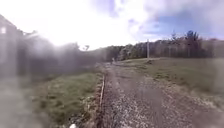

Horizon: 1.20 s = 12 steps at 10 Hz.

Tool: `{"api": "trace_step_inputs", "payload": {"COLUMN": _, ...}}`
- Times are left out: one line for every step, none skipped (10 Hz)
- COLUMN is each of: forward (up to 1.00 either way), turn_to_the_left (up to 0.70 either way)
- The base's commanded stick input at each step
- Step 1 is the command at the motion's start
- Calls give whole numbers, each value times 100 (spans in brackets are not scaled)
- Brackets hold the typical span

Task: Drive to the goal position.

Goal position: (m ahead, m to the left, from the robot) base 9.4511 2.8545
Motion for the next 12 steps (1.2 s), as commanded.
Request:
{"api": "trace_step_inputs", "payload": {"forward": 70, "turn_to_the_left": -13}}
{"api": "trace_step_inputs", "payload": {"forward": 70, "turn_to_the_left": -11}}
{"api": "trace_step_inputs", "payload": {"forward": 70, "turn_to_the_left": -9}}
{"api": "trace_step_inputs", "payload": {"forward": 70, "turn_to_the_left": 0}}
{"api": "trace_step_inputs", "payload": {"forward": 70, "turn_to_the_left": 0}}
{"api": "trace_step_inputs", "payload": {"forward": 70, "turn_to_the_left": 0}}
{"api": "trace_step_inputs", "payload": {"forward": 70, "turn_to_the_left": 0}}
{"api": "trace_step_inputs", "payload": {"forward": 70, "turn_to_the_left": 0}}
{"api": "trace_step_inputs", "payload": {"forward": 70, "turn_to_the_left": 0}}
{"api": "trace_step_inputs", "payload": {"forward": 70, "turn_to_the_left": 0}}
{"api": "trace_step_inputs", "payload": {"forward": 70, "turn_to_the_left": 0}}
{"api": "trace_step_inputs", "payload": {"forward": 70, "turn_to_the_left": 0}}
